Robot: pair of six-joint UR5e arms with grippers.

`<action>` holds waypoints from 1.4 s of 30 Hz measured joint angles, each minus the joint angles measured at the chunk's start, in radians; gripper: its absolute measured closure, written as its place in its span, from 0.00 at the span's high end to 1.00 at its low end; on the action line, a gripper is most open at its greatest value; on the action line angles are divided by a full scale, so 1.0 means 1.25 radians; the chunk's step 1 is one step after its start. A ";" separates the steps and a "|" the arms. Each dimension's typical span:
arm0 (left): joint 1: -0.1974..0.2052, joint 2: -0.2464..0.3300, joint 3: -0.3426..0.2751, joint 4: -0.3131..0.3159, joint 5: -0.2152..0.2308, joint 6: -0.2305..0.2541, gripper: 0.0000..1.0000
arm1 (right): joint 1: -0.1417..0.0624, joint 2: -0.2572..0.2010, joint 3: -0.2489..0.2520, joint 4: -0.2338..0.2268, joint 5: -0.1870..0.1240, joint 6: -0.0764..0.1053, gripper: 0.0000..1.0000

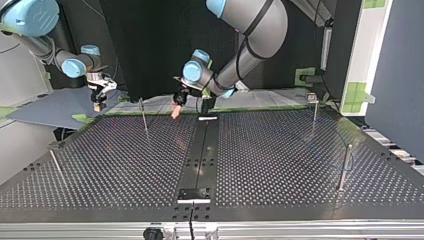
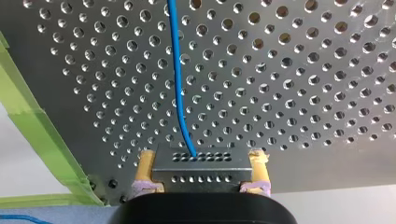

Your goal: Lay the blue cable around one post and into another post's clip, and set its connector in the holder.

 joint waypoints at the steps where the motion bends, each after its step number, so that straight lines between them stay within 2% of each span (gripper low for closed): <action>1: -0.002 0.005 0.000 -0.010 0.010 0.011 1.00 | 0.000 0.000 0.000 0.000 -0.002 0.000 0.02; 6: -0.011 0.017 -0.003 -0.053 0.035 0.053 1.00 | 0.000 0.001 0.000 0.004 -0.008 0.002 0.02; 13: -0.019 0.049 -0.042 -0.111 0.033 0.114 1.00 | 0.000 0.002 0.000 0.014 -0.009 0.000 0.02; 22: -0.027 0.114 -0.112 -0.128 0.033 0.184 1.00 | 0.003 0.002 0.000 0.017 -0.009 0.002 0.02; 31: -0.056 0.124 -0.173 -0.131 0.039 0.251 1.00 | 0.002 0.004 0.000 0.020 -0.009 0.006 0.02; 36: -0.065 0.124 -0.170 -0.132 0.038 0.260 1.00 | 0.000 0.005 0.000 0.020 -0.009 0.008 0.02; 42: -0.076 0.124 -0.143 -0.140 0.036 0.253 1.00 | 0.000 0.005 0.000 0.018 -0.010 0.014 0.02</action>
